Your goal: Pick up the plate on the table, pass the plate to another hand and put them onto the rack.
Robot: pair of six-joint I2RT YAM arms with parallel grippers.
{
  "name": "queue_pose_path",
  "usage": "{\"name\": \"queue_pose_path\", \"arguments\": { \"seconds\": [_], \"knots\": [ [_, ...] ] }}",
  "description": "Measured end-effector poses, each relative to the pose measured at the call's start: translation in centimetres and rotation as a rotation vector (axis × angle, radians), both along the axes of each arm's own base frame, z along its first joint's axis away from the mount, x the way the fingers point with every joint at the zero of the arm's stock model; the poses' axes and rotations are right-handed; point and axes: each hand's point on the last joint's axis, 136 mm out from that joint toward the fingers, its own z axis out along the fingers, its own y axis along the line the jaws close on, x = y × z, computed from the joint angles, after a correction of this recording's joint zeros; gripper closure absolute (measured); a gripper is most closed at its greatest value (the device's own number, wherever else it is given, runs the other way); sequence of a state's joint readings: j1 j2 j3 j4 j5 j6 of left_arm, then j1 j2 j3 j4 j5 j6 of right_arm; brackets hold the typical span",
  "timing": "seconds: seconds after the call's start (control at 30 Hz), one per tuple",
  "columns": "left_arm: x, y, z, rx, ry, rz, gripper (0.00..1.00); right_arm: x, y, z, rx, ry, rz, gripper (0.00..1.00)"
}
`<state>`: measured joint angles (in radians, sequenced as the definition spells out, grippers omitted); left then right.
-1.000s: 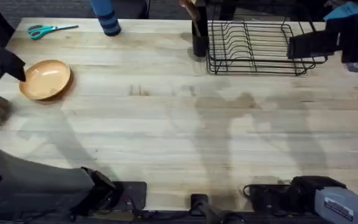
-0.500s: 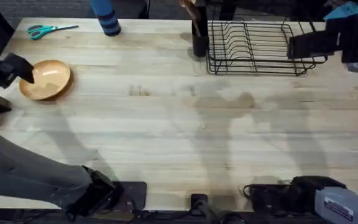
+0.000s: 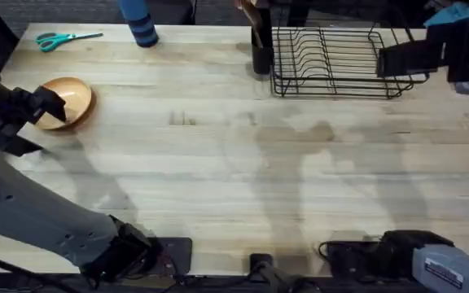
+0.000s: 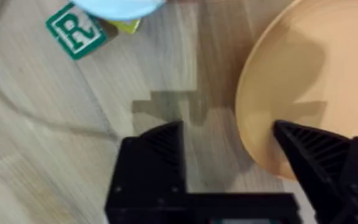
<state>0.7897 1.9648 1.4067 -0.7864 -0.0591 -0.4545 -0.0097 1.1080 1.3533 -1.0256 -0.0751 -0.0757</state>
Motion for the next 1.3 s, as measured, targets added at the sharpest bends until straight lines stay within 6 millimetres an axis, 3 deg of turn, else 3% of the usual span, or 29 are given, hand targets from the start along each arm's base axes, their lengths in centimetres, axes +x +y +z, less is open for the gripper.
{"name": "queue_pose_path", "arguments": {
  "seconds": [0.2, 0.27, 0.37, 0.43, 0.73, 0.9, 0.93, 1.03, 1.3],
  "knots": [
    [0.5, -0.1, 0.0, -0.002, -0.016, -0.006, 0.382, 0.0, 0.0, 0.0, 0.000, 0.000, 0.000, 0.009],
    [0.5, -0.1, 0.0, 0.000, -0.018, -0.003, 0.534, 0.0, 0.0, 0.0, 0.000, 0.000, 0.000, 0.009],
    [0.5, 0.1, 0.1, 0.005, -0.017, 0.003, 0.839, 0.0, 0.0, 0.0, 0.000, 0.000, 0.000, 0.010],
    [0.8, 0.5, 0.5, 0.014, -0.034, 0.013, 0.938, 0.0, 0.0, 0.0, 0.000, 0.000, 0.000, 0.009],
    [1.2, -0.6, 0.5, 0.005, -0.013, -0.010, 0.958, 0.0, 0.0, 0.0, 0.000, 0.000, 0.000, 0.010],
    [3.4, -3.5, 0.9, 0.006, -0.007, -0.098, 0.957, 0.0, 0.0, 0.0, 0.000, 0.000, 0.000, 0.009],
    [5.2, -5.6, 1.7, 0.017, -0.021, -0.166, 0.957, 0.0, 0.0, 0.0, 0.000, 0.000, 0.000, 0.010],
    [6.6, -7.6, 3.4, 0.040, -0.050, -0.225, 0.957, 0.0, 0.0, 0.0, 0.000, 0.000, 0.000, 0.009],
    [8.2, -11.7, 9.9, 0.094, -0.183, -0.335, 0.958, 0.0, 0.0, 0.0, 0.000, 0.000, 0.000, 0.009]
  ]
}}
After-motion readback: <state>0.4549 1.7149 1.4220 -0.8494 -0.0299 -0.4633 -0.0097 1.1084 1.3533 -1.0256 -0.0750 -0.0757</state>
